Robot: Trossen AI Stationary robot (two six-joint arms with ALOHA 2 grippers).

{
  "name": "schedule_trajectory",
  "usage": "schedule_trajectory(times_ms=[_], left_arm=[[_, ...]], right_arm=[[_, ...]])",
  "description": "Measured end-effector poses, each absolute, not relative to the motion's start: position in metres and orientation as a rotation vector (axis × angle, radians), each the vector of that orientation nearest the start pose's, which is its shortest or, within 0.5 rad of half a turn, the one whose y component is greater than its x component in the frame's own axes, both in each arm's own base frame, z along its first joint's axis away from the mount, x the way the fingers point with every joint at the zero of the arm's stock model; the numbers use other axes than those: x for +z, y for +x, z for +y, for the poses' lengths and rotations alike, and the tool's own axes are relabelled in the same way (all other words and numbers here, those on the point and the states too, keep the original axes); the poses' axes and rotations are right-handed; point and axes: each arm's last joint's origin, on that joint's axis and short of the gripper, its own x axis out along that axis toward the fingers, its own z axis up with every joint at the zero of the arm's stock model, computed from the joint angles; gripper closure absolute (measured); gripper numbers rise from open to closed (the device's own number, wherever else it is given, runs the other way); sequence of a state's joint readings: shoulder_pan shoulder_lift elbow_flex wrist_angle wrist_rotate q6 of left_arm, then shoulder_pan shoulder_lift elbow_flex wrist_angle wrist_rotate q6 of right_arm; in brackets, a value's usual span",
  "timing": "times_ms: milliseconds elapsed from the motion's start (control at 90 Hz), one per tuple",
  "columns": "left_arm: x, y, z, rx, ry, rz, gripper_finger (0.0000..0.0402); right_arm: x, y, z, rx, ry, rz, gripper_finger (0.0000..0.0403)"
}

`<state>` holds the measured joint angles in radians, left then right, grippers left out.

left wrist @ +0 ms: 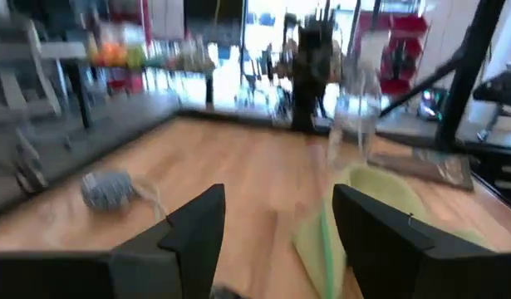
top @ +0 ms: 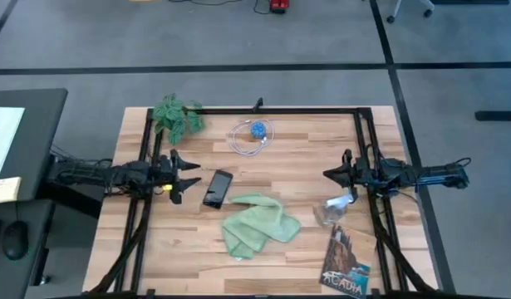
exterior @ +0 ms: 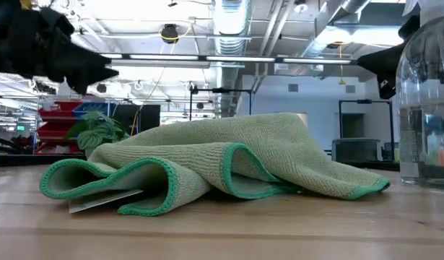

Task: Apply microfiber cloth
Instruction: Return to Home Position

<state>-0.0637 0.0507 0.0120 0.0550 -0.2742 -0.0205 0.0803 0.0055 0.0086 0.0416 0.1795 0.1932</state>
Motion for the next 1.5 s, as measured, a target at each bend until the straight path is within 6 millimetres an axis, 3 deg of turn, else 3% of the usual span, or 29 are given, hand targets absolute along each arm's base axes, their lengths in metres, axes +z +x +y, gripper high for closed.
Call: schedule_trajectory(times_ms=[422,1500], left_arm=[[0.1719,0.0955,0.0107,0.307,0.089,-0.044,0.0201],[0.1701,0.0968,0.0108,0.306,0.025,-0.032,0.0201]], right_arm=[[0.1703,0.0971,0.0026,-0.094,0.199,-0.059,0.0403],[0.1704,0.0971,0.0026,-0.094,0.199,-0.060,0.0403]])
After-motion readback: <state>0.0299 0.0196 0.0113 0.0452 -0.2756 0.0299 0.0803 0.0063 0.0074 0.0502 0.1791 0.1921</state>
